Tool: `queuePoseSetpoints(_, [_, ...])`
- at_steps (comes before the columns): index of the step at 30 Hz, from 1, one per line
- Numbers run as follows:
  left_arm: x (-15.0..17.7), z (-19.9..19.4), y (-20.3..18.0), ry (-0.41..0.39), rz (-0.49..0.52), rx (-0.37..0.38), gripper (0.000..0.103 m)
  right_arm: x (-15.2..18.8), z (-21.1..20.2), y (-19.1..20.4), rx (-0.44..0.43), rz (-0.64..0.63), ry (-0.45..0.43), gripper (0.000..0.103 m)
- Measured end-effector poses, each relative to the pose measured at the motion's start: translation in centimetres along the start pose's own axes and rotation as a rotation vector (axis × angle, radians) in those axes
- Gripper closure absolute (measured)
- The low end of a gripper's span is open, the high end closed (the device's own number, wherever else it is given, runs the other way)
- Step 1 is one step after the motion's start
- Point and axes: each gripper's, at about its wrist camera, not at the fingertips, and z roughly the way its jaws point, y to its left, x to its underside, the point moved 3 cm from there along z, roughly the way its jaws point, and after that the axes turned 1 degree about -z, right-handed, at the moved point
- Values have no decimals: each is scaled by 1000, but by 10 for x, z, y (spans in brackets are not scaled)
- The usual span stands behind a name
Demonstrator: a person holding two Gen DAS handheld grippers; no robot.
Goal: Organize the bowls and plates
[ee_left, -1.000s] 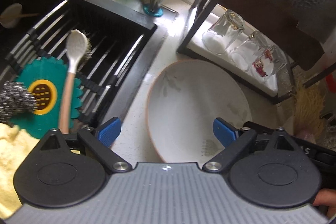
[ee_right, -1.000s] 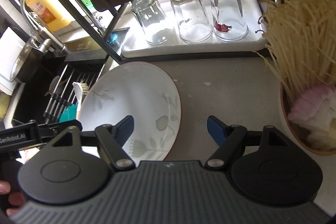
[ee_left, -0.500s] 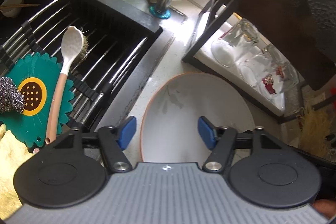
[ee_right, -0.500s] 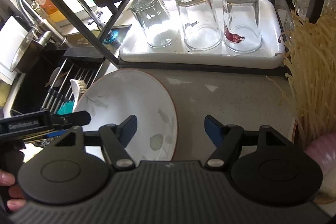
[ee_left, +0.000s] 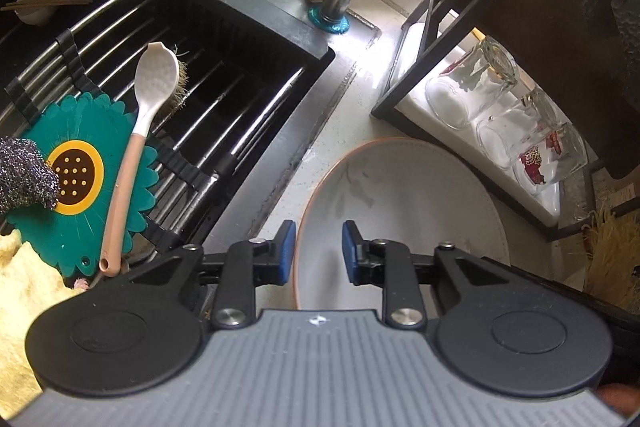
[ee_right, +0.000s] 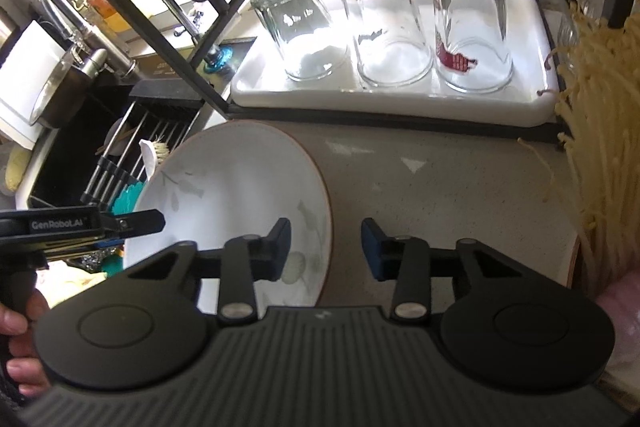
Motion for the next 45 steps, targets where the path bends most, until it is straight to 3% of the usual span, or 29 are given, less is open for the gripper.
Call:
queuePoseSetpoints(9, [3, 8, 5, 9, -19, 3, 81, 0, 8, 5, -38, -57, 10, 82])
queuePoseSetpoints(24, [5, 2, 1, 17, 9, 11, 85, -2, -1, 3, -35, -61, -7, 84])
queuePoseSetpoints(45, [33, -94, -11, -35, 91, 128, 85, 34, -96, 31, 6, -4, -144, 84])
